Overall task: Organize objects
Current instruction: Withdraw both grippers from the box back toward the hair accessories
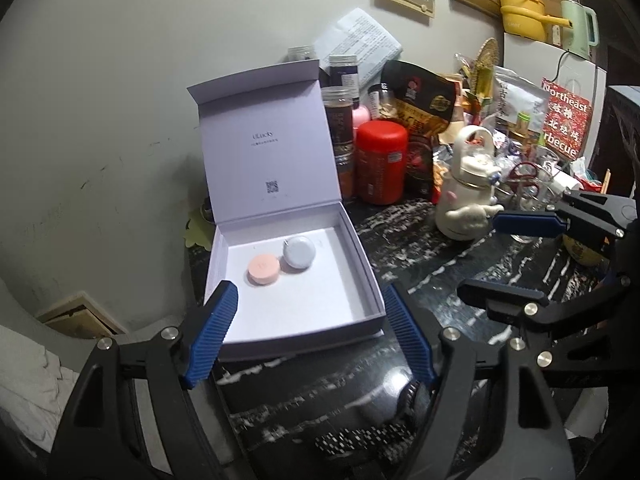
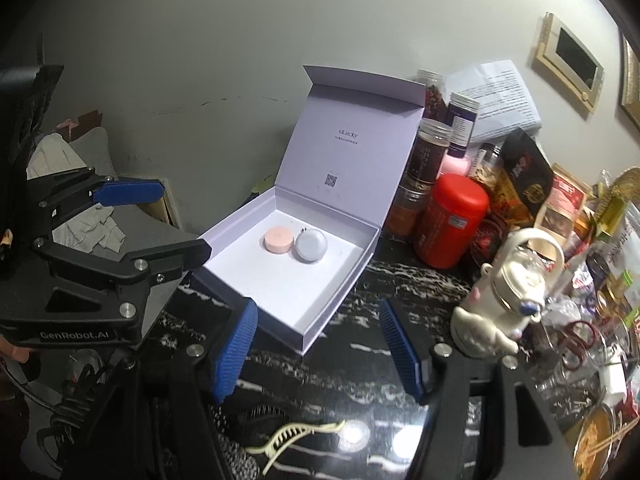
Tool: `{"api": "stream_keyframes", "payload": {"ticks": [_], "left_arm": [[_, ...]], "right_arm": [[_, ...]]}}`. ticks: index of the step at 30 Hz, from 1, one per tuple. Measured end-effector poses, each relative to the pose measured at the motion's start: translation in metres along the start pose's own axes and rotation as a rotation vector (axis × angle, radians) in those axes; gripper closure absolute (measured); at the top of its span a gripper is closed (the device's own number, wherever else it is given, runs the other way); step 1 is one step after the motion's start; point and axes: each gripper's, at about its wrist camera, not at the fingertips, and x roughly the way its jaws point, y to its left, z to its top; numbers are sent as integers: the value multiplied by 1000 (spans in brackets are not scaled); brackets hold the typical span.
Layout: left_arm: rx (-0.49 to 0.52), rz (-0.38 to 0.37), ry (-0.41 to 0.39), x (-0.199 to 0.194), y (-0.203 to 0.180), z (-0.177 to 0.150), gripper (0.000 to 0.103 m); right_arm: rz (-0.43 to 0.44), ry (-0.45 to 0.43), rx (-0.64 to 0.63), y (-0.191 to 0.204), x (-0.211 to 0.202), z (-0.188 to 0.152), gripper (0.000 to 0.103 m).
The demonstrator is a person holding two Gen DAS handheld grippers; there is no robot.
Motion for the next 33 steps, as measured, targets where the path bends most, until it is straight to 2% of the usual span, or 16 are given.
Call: {"api": "stream_keyframes", "payload": {"ticks": [10, 21, 33], "left_arm": [[-20, -19, 49, -15, -16, -33, 26], [-30, -8, 77, -26, -30, -67, 26], [-61, -50, 122, -24, -42, -106, 26]], "right_arm": [[12, 25, 24, 9, -15, -36, 36], [41, 54, 48, 18, -20, -74, 36], [58, 106, 73, 23, -14, -116, 36]]}}
